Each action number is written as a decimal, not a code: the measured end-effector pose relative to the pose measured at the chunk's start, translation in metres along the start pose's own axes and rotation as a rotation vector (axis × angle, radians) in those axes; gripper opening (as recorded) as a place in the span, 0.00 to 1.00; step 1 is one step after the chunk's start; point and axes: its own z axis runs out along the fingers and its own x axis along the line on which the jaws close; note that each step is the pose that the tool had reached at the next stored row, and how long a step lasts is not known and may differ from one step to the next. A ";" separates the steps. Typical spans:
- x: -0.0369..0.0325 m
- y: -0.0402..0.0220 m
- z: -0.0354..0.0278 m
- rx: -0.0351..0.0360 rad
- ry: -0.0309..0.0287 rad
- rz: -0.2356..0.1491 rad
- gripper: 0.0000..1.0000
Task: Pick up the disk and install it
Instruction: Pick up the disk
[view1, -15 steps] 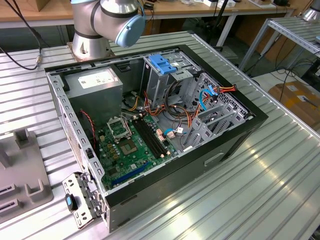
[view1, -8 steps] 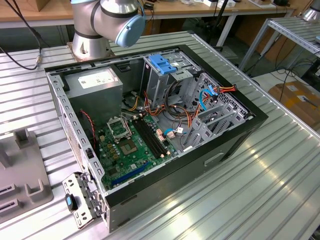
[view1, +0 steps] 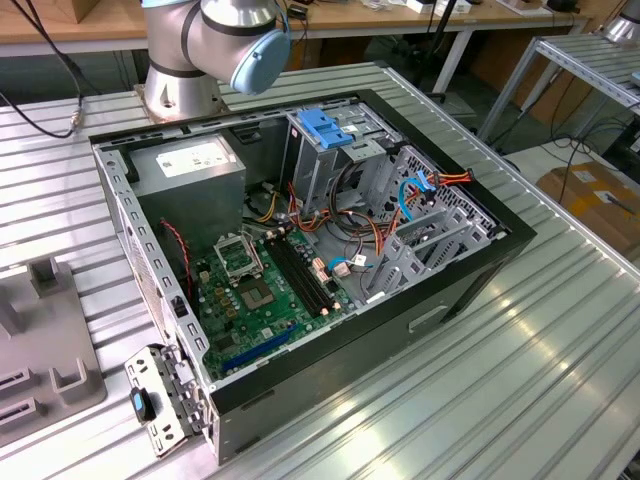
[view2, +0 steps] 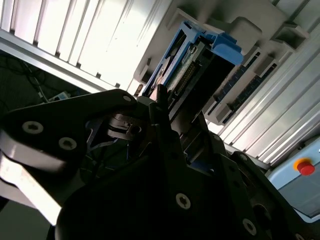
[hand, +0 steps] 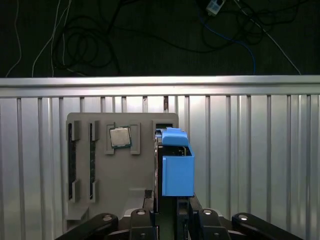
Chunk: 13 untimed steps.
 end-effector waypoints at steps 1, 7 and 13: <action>0.0000 0.0000 -0.0022 0.0000 0.0005 0.000 0.35; 0.0000 -0.0002 -0.0108 0.0001 0.0032 0.000 0.35; 0.0001 -0.0004 -0.0248 0.0001 0.0069 0.000 0.35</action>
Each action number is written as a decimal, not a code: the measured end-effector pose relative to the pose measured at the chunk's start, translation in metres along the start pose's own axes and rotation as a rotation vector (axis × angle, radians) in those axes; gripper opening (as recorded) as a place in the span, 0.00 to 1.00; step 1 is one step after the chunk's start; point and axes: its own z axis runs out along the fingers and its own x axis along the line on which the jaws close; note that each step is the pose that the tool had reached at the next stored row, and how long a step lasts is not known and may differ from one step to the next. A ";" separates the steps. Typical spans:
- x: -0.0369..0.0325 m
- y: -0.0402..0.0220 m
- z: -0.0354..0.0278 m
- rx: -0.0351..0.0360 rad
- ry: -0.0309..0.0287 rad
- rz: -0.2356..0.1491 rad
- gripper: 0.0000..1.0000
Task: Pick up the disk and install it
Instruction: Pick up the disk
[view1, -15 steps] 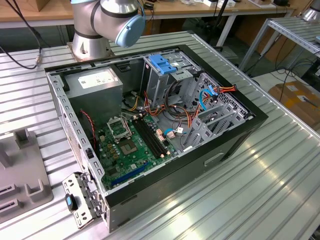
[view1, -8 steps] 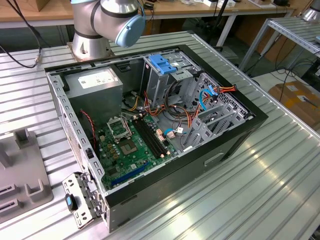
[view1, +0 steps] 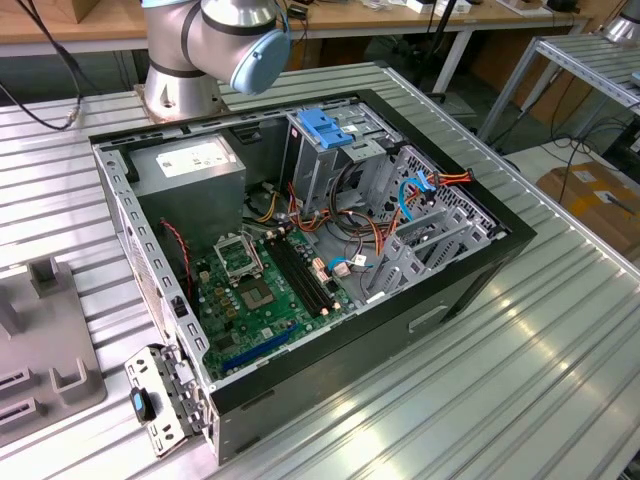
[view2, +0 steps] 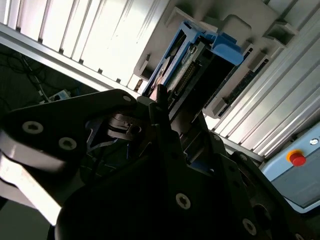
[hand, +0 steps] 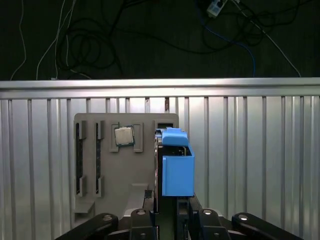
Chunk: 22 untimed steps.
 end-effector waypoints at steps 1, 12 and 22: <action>0.0000 0.0000 -0.0017 0.0000 0.0003 0.000 0.35; 0.0002 -0.0003 -0.0193 0.0001 0.0063 0.000 0.35; 0.0003 -0.0005 -0.0310 0.0002 0.0100 0.000 0.35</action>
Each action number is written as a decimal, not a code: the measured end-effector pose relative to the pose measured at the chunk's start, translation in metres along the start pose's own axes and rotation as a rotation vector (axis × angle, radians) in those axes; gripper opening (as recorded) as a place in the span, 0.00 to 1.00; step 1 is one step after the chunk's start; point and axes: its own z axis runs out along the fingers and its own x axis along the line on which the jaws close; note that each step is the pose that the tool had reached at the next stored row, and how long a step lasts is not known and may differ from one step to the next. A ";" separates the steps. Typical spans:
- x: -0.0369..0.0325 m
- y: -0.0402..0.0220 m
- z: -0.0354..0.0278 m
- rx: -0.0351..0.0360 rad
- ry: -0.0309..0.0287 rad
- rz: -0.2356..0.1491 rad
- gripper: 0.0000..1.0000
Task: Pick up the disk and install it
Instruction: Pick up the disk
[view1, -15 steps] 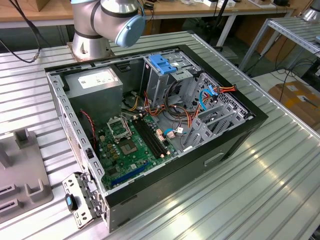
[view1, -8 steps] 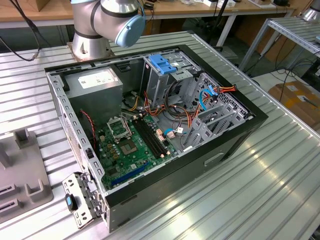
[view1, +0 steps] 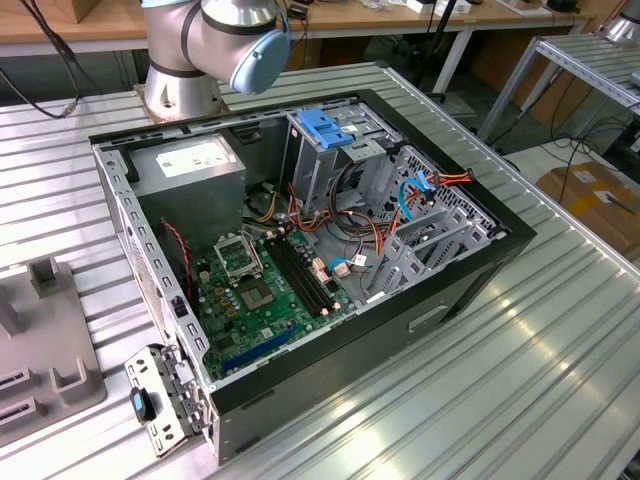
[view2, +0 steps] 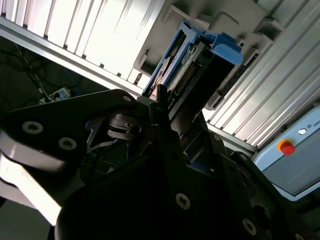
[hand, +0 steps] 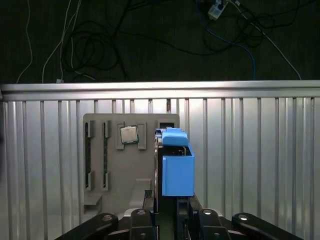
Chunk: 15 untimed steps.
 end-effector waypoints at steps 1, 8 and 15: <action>0.0000 0.0000 -0.0010 0.0000 0.0002 0.000 0.35; 0.0003 -0.0002 -0.0120 0.0000 0.0020 0.000 0.35; 0.0005 -0.0004 -0.0251 0.0000 0.0037 0.000 0.35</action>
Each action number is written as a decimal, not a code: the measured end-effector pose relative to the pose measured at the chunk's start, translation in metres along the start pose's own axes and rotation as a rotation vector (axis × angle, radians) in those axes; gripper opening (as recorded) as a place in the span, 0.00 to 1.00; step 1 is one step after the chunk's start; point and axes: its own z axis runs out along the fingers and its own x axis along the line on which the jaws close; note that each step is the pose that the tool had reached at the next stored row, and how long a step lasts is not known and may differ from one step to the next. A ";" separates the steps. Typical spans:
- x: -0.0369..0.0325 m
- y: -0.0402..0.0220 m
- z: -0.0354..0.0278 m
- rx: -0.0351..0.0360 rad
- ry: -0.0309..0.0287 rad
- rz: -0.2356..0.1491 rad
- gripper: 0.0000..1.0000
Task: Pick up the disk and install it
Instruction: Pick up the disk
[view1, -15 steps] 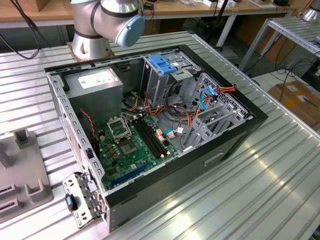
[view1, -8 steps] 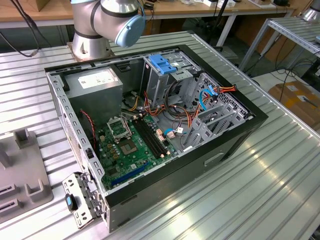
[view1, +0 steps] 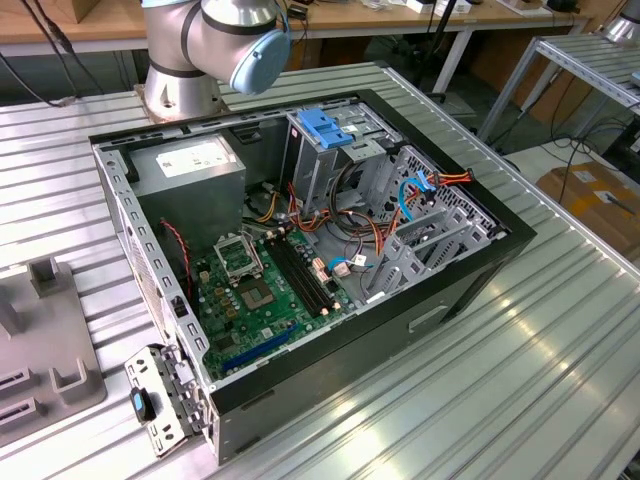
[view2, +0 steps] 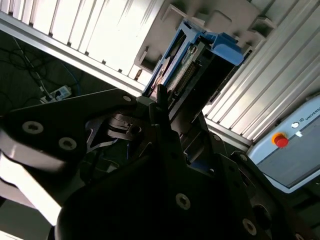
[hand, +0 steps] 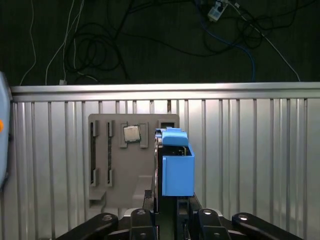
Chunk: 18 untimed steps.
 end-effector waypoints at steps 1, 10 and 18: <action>0.0000 0.0000 -0.0005 0.0001 0.0000 0.000 0.35; 0.0001 0.0000 -0.0025 0.0000 0.0001 0.000 0.35; 0.0001 -0.0001 -0.0035 0.0000 0.0001 0.000 0.35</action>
